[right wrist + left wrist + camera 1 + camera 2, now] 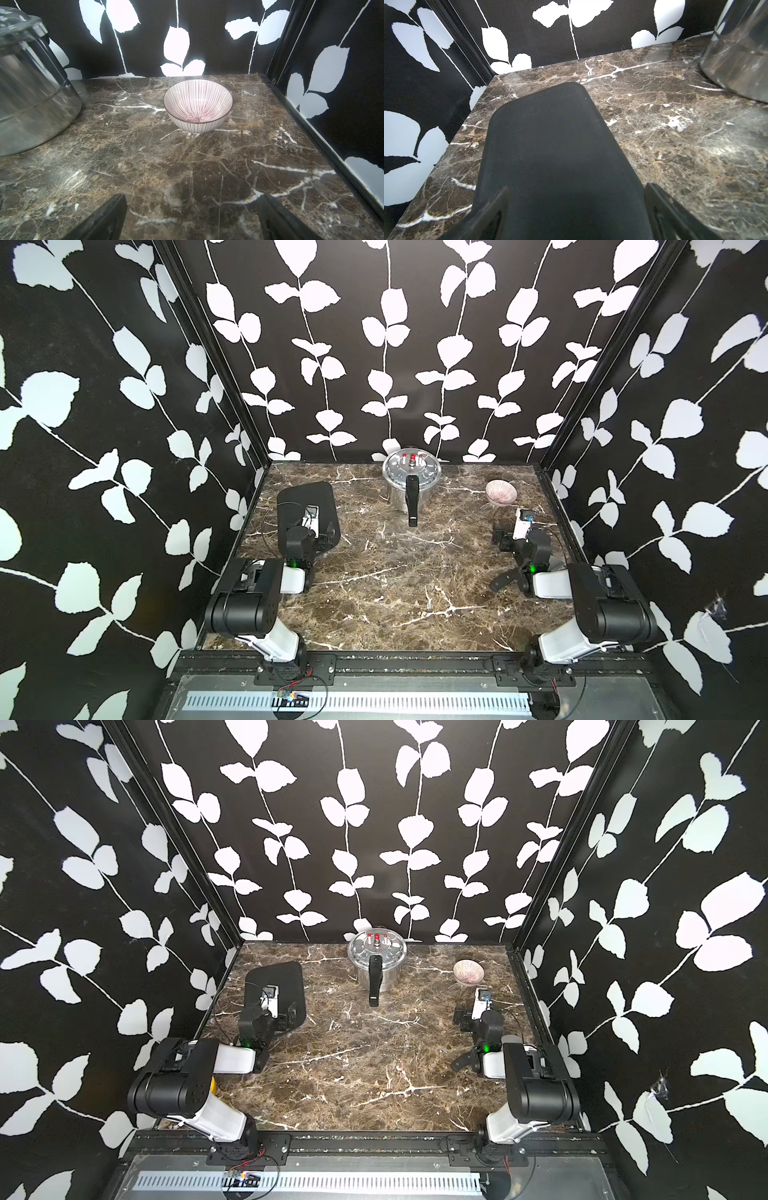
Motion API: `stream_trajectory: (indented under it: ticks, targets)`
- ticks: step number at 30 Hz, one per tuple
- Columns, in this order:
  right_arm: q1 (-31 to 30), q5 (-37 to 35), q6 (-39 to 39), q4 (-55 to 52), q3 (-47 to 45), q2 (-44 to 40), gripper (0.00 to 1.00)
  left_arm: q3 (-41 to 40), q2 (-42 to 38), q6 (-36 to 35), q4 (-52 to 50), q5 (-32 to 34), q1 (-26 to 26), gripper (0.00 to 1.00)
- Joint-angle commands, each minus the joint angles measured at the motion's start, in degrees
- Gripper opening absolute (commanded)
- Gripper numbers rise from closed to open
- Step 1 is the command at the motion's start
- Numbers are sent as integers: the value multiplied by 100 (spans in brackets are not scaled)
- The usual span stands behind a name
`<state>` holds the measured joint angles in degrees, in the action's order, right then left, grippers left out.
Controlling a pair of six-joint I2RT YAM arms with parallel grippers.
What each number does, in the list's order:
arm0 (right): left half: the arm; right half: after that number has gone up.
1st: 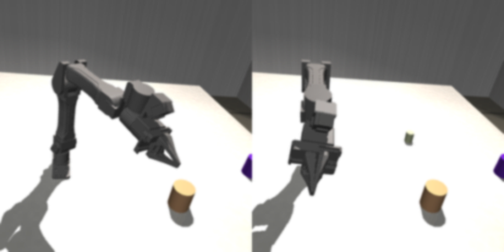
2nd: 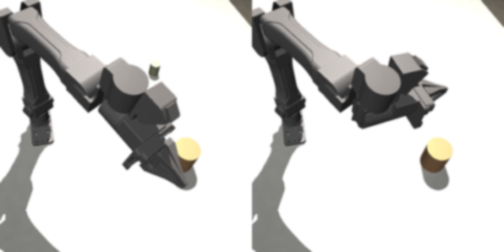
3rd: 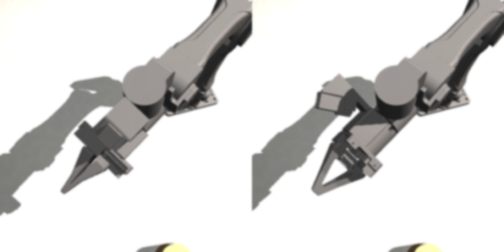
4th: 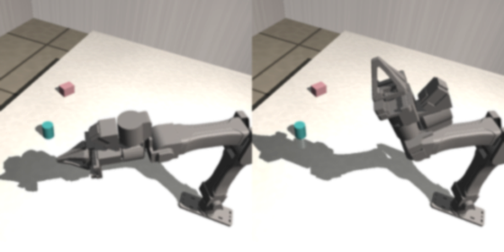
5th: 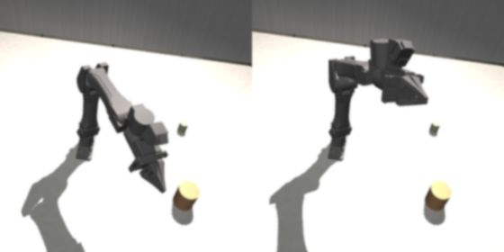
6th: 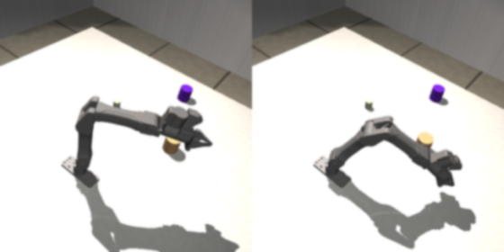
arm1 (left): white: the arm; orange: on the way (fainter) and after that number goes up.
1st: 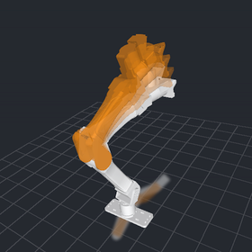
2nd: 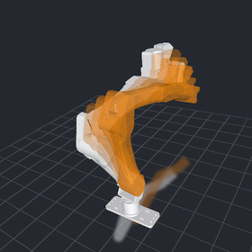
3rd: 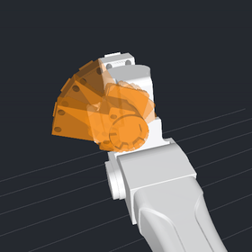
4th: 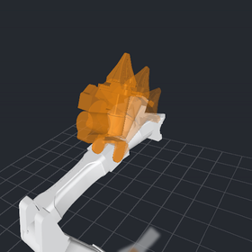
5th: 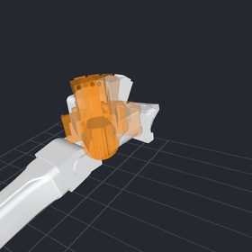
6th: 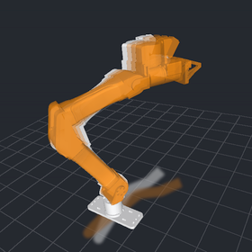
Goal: Align the knife with the edge of the cutting board
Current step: Move the work surface to the center of the board.
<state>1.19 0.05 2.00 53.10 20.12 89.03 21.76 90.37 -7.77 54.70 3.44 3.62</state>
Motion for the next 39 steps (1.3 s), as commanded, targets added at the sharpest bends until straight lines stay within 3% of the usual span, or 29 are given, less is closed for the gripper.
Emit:
stream_trajectory:
  ticks: [1,18,20,22,23,25,27,28,30,34,39]
  targets:
    - [7,-4,-7,184,70,-26,100,46,-11,-50,63,-72,7,98]
    - [4,-79,8,275,16,-106,99,149,-260,131,-289,245,-61,98]
    - [5,-232,30,248,-152,-505,99,303,-736,134,-996,287,-58,99]
    - [4,-426,94,-121,-225,-1068,99,722,-1291,525,-2392,670,-56,98]
    - [4,-559,199,-535,-191,-1431,99,1060,-1560,1031,-3278,1074,-63,98]
    - [5,-1209,1110,-2339,197,-2123,99,1785,-1908,1644,-4912,1555,-62,99]
    - [17,-1674,2201,-3569,630,-2515,100,2302,-2023,1656,-5780,1413,-60,98]
    - [37,-1563,2534,-4335,939,-2650,99,2462,-2003,1679,-6012,1202,-69,98]
    - [40,-1292,3034,-4746,1194,-2688,99,2655,-1891,1783,-6181,874,-78,99]
    - [18,-242,3210,-4754,1501,-2484,100,2907,-1439,2079,-6434,449,-76,99]
    - [-454,-354,3036,-5340,2088,-2094,99,2887,-952,2639,-6612,-225,-73,98]
